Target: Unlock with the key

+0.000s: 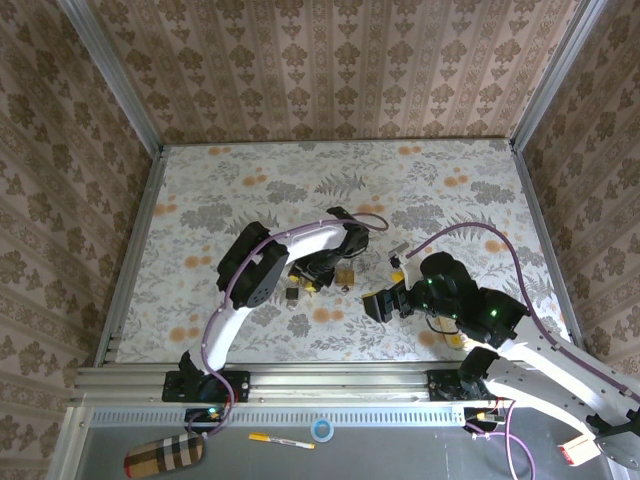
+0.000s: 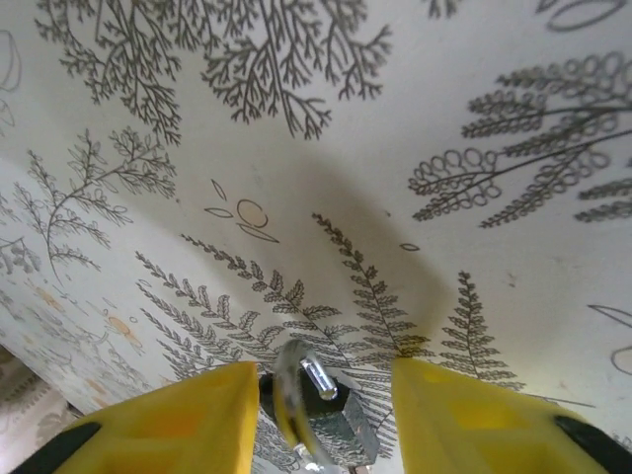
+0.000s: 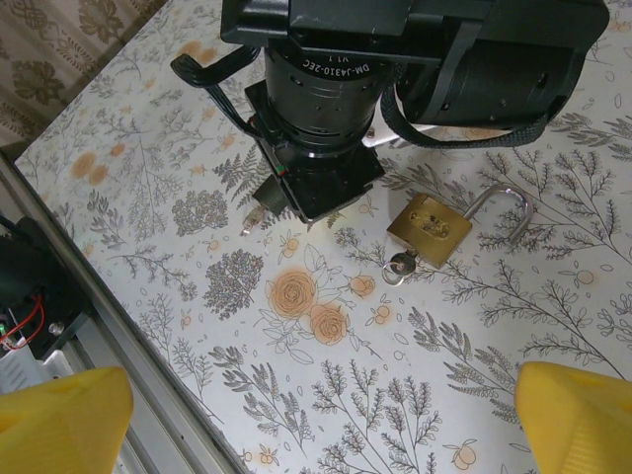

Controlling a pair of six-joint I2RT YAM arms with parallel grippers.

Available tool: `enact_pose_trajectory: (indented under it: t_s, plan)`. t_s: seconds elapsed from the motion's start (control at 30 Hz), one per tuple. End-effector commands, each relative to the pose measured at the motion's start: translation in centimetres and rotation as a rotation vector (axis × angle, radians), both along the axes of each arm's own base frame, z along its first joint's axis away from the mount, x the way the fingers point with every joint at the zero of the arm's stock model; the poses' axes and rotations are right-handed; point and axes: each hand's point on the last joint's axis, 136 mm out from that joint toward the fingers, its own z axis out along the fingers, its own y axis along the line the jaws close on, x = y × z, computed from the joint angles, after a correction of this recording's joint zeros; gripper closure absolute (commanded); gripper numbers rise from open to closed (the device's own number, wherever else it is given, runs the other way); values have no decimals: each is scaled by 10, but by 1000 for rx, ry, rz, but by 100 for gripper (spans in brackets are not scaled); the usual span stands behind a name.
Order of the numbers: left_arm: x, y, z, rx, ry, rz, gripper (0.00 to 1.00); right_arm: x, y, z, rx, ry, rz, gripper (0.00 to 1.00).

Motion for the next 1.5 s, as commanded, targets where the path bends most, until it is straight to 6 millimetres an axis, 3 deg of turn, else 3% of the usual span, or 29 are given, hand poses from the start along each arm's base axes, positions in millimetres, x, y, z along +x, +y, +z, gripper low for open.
enact_pose_trajectory:
  t_s: [0.0,0.17,0.3,0.5,0.63,0.67,0.77,0.83,0.93,1.03,1.23,1.47]
  plan:
    - [0,-13,1,-14,-4,-11,49,-3,-6,-9,-14,24,-13,0]
    - [7,-25,21,-54,-47,-21,42,-2,-6,-7,-10,22,-17,0]
    - [15,-24,51,-112,-129,7,37,-3,-10,-2,4,25,-40,0]
    - [18,-5,107,-322,-280,130,32,-14,-5,15,95,78,-33,0]
    - [4,22,122,-527,-358,278,34,-12,15,0,150,210,-28,12]
    - [0,29,123,-573,-371,311,36,-11,21,-3,159,237,-26,18]
    - [-16,43,118,-720,-393,394,61,1,45,-16,170,324,-29,45]
    - [-26,44,110,-819,-386,436,79,8,70,-19,187,376,-4,66]
    - [-32,36,97,-975,-373,473,95,22,110,-26,183,438,36,84]
    - [-32,26,85,-1099,-352,499,100,41,142,-44,167,505,35,93]
    - [-34,30,59,-1100,-321,516,100,62,189,-78,120,594,40,98]
    - [-33,34,38,-1073,-297,526,100,83,203,-116,51,626,-20,100]
